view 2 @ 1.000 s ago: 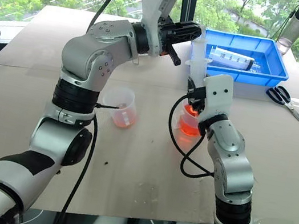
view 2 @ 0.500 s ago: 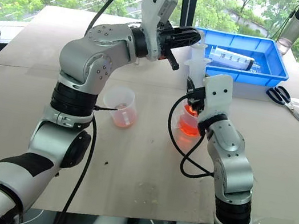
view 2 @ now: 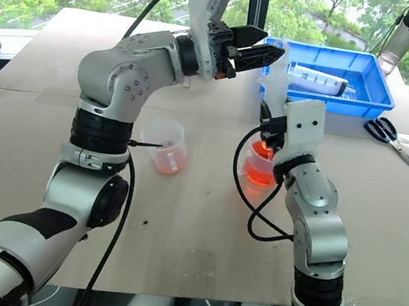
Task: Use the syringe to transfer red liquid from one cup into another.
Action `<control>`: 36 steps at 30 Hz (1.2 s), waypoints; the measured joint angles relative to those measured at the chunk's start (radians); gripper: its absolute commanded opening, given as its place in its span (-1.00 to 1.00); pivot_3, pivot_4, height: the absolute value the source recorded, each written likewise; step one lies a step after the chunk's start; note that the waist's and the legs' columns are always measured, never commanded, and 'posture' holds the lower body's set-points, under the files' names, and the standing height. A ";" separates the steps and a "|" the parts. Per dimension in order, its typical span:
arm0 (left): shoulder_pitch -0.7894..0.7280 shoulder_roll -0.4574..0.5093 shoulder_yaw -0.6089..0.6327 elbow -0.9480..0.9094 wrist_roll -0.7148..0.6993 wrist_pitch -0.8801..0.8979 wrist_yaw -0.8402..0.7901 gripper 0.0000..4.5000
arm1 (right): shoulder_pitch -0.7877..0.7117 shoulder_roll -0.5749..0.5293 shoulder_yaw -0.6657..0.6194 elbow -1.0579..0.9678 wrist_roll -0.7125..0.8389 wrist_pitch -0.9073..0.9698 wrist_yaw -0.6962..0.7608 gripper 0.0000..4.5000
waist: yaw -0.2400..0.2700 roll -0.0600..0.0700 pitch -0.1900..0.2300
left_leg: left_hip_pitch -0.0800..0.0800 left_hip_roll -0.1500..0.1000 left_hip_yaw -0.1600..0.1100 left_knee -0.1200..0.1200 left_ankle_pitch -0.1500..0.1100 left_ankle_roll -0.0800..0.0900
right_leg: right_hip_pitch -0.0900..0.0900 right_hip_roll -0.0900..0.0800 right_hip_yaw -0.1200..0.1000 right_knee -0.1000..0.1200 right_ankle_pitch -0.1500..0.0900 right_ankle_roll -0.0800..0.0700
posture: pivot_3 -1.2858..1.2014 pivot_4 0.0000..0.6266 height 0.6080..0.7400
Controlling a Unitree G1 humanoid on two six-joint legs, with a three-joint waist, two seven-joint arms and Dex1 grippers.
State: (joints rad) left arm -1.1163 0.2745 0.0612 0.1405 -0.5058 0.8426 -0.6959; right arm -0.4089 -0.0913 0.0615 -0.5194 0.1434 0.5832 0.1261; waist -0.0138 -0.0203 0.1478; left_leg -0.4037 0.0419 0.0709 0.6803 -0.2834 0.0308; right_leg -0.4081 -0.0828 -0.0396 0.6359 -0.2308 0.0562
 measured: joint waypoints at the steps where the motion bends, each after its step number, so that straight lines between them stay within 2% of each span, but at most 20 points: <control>1: -0.003 0.014 0.023 0.009 -0.027 0.032 -0.008 0.34 | -0.003 0.000 -0.007 -0.011 0.002 -0.002 -0.001 -0.34 | 0.000 0.000 0.000 | 0.000 0.000 0.000 0.000 0.000 0.000 | 0.000 0.000 0.000 0.000 0.000 0.000 | 0.03 -0.52 1.00; 4: -0.007 0.064 0.092 0.034 -0.105 0.131 -0.031 0.34 | -0.006 -0.002 -0.033 -0.033 0.005 -0.005 -0.002 -0.34 | -0.002 0.000 0.000 | 0.000 0.000 0.000 0.000 0.000 0.000 | 0.000 0.000 0.000 0.001 0.000 0.000 | 0.03 -0.52 1.00; 8: 0.006 0.107 0.103 0.033 -0.167 0.223 -0.068 0.34 | -0.006 -0.003 -0.035 -0.034 0.008 -0.005 0.000 -0.34 | 0.002 0.000 0.000 | 0.000 0.000 0.000 0.001 0.000 0.000 | 0.000 0.000 0.000 0.003 0.000 0.000 | 0.03 -0.52 1.00; 14: 0.028 0.044 0.062 -0.038 -0.230 0.282 -0.073 0.34 | -0.008 -0.016 -0.020 -0.034 0.001 -0.006 0.007 -0.34 | 0.001 0.000 0.000 | -0.001 -0.001 -0.001 0.003 0.000 0.000 | 0.000 -0.001 0.000 0.005 0.000 0.000 | 0.03 -0.52 1.00; 21: 0.037 0.015 -0.030 -0.074 -0.199 0.243 -0.048 0.34 | -0.008 -0.040 -0.010 -0.034 -0.021 -0.017 0.010 -0.34 | 0.000 0.000 0.000 | 0.001 -0.001 0.000 0.003 0.000 0.000 | 0.000 -0.001 0.001 0.004 0.000 0.000 | 0.03 -0.52 1.00; 36: 0.060 -0.032 -0.051 -0.056 -0.138 0.173 0.029 0.34 | -0.008 -0.044 0.025 -0.052 -0.024 -0.020 0.018 -0.34 | 0.002 0.000 0.000 | 0.001 -0.001 0.000 0.003 0.000 0.000 | 0.000 -0.001 0.002 0.004 0.000 0.000 | 0.03 -0.52 1.00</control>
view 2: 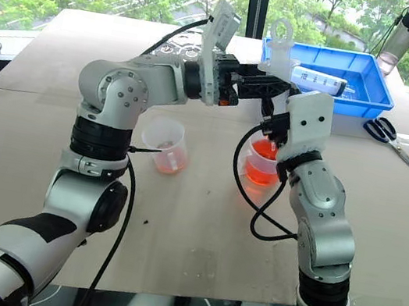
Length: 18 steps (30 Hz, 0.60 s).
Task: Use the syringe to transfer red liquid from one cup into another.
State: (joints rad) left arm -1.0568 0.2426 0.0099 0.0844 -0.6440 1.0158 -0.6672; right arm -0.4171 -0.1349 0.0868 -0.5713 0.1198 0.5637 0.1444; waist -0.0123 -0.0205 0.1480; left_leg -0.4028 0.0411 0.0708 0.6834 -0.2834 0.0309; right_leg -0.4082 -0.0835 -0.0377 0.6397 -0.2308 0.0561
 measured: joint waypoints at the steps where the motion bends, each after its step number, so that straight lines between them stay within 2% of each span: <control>1: 0.000 0.000 0.000 0.000 -0.001 0.000 0.000 0.34 | 0.000 -0.001 0.000 0.000 0.000 0.000 0.000 -0.34 | 0.000 0.000 0.000 | 0.000 0.000 0.000 0.000 0.000 0.000 | 0.000 0.000 0.000 0.000 0.000 0.000 | 0.03 -0.52 1.00; 8: 0.003 0.023 0.044 -0.001 -0.044 0.000 -0.026 0.34 | -0.023 -0.005 -0.009 -0.001 0.001 0.001 -0.003 -0.34 | -0.001 0.000 0.000 | 0.000 0.000 0.000 0.000 0.000 0.000 | 0.000 0.000 0.000 0.000 0.000 0.000 | 0.03 -0.52 1.00; 14: 0.018 0.106 0.163 0.010 -0.106 0.002 -0.047 0.34 | -0.053 -0.002 -0.074 -0.001 0.018 0.001 -0.017 -0.34 | -0.002 0.000 0.000 | 0.000 0.000 0.000 0.000 0.000 0.000 | 0.000 0.000 0.000 0.000 0.000 0.000 | 0.03 -0.52 1.00; 18: 0.046 0.115 0.229 0.024 -0.106 -0.004 0.008 0.34 | -0.063 0.018 -0.108 -0.001 0.063 0.002 -0.017 -0.34 | 0.001 0.000 0.000 | 0.000 0.000 0.000 0.000 0.000 0.000 | 0.000 0.000 0.000 0.000 0.000 0.000 | 0.03 -0.52 1.00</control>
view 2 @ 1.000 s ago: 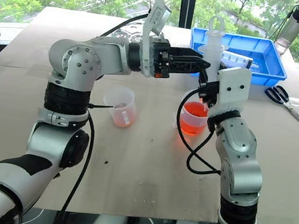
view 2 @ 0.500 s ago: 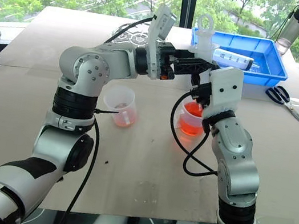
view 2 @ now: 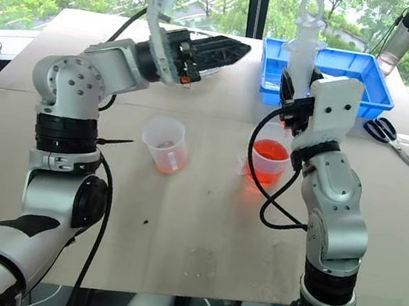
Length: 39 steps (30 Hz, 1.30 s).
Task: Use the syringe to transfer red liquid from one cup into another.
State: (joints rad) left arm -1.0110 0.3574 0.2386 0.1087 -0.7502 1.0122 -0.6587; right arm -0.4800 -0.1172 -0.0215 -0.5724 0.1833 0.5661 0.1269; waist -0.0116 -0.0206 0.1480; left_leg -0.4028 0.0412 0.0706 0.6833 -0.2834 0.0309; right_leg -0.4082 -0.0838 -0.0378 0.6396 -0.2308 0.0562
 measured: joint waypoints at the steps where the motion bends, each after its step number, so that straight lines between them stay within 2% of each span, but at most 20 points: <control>1: 0.008 0.000 0.010 0.003 0.002 -0.008 0.020 0.34 | 0.000 0.003 -0.004 0.000 0.012 0.001 0.001 -0.34 | 0.000 0.000 0.000 | 0.000 0.000 0.000 0.000 0.000 0.000 | 0.000 0.000 0.000 0.000 0.000 0.000 | 0.03 -0.52 1.00; 7: 0.066 -0.028 0.061 -0.003 0.024 -0.107 0.139 0.34 | 0.010 0.006 -0.017 0.001 0.067 -0.010 0.023 -0.34 | -0.002 0.000 0.000 | 0.000 0.000 0.000 0.000 0.000 0.000 | 0.000 0.000 0.000 0.000 0.000 0.000 | 0.03 -0.52 1.00; 13: 0.099 -0.037 0.076 -0.033 0.020 -0.127 0.211 0.34 | 0.032 0.018 -0.032 0.012 0.087 -0.089 0.021 -0.34 | 0.000 0.000 0.000 | 0.000 0.000 0.000 0.000 0.000 0.000 | 0.000 0.000 0.000 0.000 0.000 0.000 | 0.03 -0.52 1.00; 22: 0.124 -0.037 0.076 -0.040 0.019 -0.137 0.253 0.34 | 0.055 0.018 -0.019 0.026 0.083 -0.145 0.020 -0.34 | -0.001 0.000 0.000 | 0.000 0.000 0.000 0.000 0.000 0.000 | 0.000 0.000 0.000 0.000 0.000 0.000 | 0.03 -0.52 1.00; 27: 0.123 -0.019 0.114 0.008 0.022 -0.175 0.286 0.34 | 0.074 0.005 0.004 0.027 0.085 -0.143 0.031 -0.34 | -0.002 0.000 0.000 | 0.000 0.000 0.000 0.000 0.000 0.000 | 0.000 0.000 0.000 0.000 0.000 0.000 | 0.03 -0.52 1.00; 34: 0.098 0.076 0.164 0.180 0.063 -0.251 0.298 0.34 | -0.095 0.078 0.007 0.049 0.233 -0.131 0.075 -0.34 | -0.006 0.000 0.000 | 0.001 0.000 0.000 -0.001 0.000 0.000 | 0.000 0.001 0.000 0.001 0.000 0.000 | 0.03 -0.52 1.00; 39: 0.085 0.138 0.165 0.295 0.103 -0.312 0.258 0.34 | -0.217 0.108 0.064 0.202 0.296 -0.143 0.191 -0.34 | -0.002 -0.001 0.000 | 0.000 0.000 0.002 -0.001 0.000 0.000 | 0.000 0.000 -0.001 0.001 0.000 0.000 | 0.03 -0.52 1.00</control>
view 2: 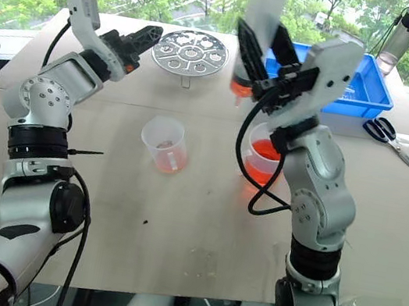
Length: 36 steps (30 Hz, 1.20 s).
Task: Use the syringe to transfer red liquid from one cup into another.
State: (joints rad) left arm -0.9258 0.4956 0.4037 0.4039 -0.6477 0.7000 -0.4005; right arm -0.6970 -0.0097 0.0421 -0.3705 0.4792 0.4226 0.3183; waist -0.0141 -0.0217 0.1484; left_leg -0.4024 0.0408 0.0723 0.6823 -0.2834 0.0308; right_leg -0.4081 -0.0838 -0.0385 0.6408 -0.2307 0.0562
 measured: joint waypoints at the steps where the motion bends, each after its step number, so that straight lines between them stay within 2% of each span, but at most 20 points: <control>1: -0.001 0.002 -0.001 0.004 0.002 -0.004 -0.006 0.34 | -0.011 0.008 0.007 0.021 0.000 -0.007 0.010 -0.34 | 0.000 0.000 0.000 | 0.000 0.000 0.000 0.000 0.000 0.000 | 0.000 0.000 -0.001 0.000 0.000 0.000 | 0.03 -0.52 1.00; 9: 0.003 0.036 -0.021 0.010 0.027 -0.016 -0.067 0.34 | -0.075 0.134 0.132 0.327 -0.058 -0.174 0.139 -0.34 | -0.011 0.000 0.000 | -0.001 0.000 0.001 -0.002 0.000 0.000 | 0.000 0.000 -0.002 0.000 0.000 0.000 | 0.03 -0.52 1.00; 19: 0.034 0.078 -0.016 -0.049 0.025 0.003 -0.081 0.34 | -0.073 0.141 0.211 0.495 -0.101 -0.297 0.203 -0.34 | -0.021 0.000 0.000 | -0.003 0.000 0.000 -0.001 0.000 -0.001 | -0.001 0.000 -0.004 0.001 0.000 0.000 | 0.03 -0.52 1.00; 26: 0.034 0.179 -0.010 -0.153 -0.037 0.101 -0.151 0.34 | -0.071 0.142 0.218 0.624 -0.121 -0.393 0.218 -0.34 | -0.030 0.000 0.000 | -0.003 0.000 -0.001 -0.002 0.000 -0.001 | -0.001 0.000 -0.003 0.001 0.000 0.000 | 0.03 -0.52 1.00; 36: 0.024 0.376 0.027 -0.284 -0.217 0.309 -0.307 0.34 | -0.072 0.143 0.258 0.771 -0.148 -0.517 0.244 -0.34 | -0.027 -0.001 0.001 | -0.002 0.000 -0.003 -0.002 0.000 -0.001 | -0.002 -0.001 -0.003 0.001 0.000 0.000 | 0.03 -0.52 1.00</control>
State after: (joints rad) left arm -0.9019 0.8716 0.4303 0.1197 -0.8651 1.0088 -0.7074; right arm -0.7690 0.1335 0.3002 0.4005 0.3310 -0.0947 0.5625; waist -0.0415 -0.0225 0.1493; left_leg -0.4048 0.0412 0.0694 0.6808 -0.2830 0.0297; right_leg -0.4097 -0.0847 -0.0412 0.6419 -0.2307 0.0562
